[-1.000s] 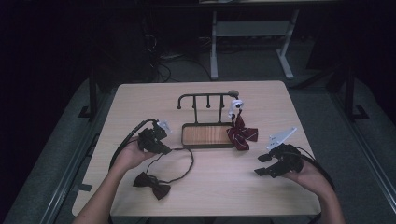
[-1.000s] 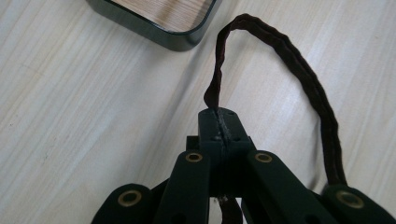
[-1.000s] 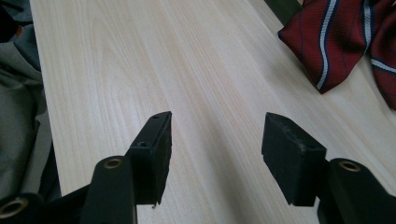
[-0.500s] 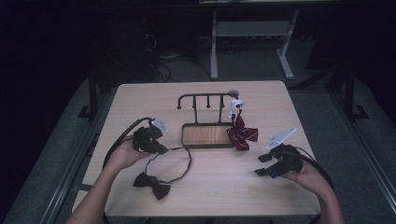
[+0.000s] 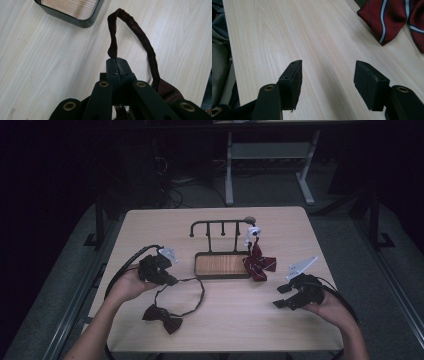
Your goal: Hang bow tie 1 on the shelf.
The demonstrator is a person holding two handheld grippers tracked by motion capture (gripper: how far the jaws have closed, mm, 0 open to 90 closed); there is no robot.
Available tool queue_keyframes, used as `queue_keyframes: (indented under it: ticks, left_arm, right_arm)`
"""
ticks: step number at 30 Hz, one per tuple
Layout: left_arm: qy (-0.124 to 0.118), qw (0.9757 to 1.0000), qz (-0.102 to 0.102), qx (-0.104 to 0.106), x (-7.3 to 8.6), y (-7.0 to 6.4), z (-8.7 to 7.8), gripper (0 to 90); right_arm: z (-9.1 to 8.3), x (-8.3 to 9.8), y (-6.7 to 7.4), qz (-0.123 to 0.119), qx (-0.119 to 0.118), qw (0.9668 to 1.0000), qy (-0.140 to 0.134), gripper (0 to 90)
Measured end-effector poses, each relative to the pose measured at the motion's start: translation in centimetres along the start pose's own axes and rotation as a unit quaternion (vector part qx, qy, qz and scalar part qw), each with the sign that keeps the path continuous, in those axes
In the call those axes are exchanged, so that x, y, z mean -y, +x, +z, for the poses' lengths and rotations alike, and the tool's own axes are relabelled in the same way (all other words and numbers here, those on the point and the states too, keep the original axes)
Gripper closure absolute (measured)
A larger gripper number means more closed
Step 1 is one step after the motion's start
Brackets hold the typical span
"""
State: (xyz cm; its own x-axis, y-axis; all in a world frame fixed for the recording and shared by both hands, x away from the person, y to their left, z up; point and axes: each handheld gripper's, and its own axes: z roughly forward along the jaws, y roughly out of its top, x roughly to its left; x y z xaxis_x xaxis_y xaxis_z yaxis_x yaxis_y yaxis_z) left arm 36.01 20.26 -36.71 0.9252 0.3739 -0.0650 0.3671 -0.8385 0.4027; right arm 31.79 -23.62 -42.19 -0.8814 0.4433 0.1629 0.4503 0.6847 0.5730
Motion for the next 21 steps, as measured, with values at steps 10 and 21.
queue_keyframes:
  ticks: [10, 21]
  left_arm:
    - [-0.001, 1.0000, 0.005, -0.004, 0.1, -0.1, -1.1, 89.5]
    - [-0.005, 0.9998, 0.020, 0.004, -0.3, -0.6, -2.7, 90.0]
  right_arm:
    - [0.2, -0.1, -0.1, -0.002, 0.001, 1.0000, 0.002, 39.0]
    - [0.2, -0.2, 0.2, -0.007, 0.007, 0.9999, 0.003, 38.7]
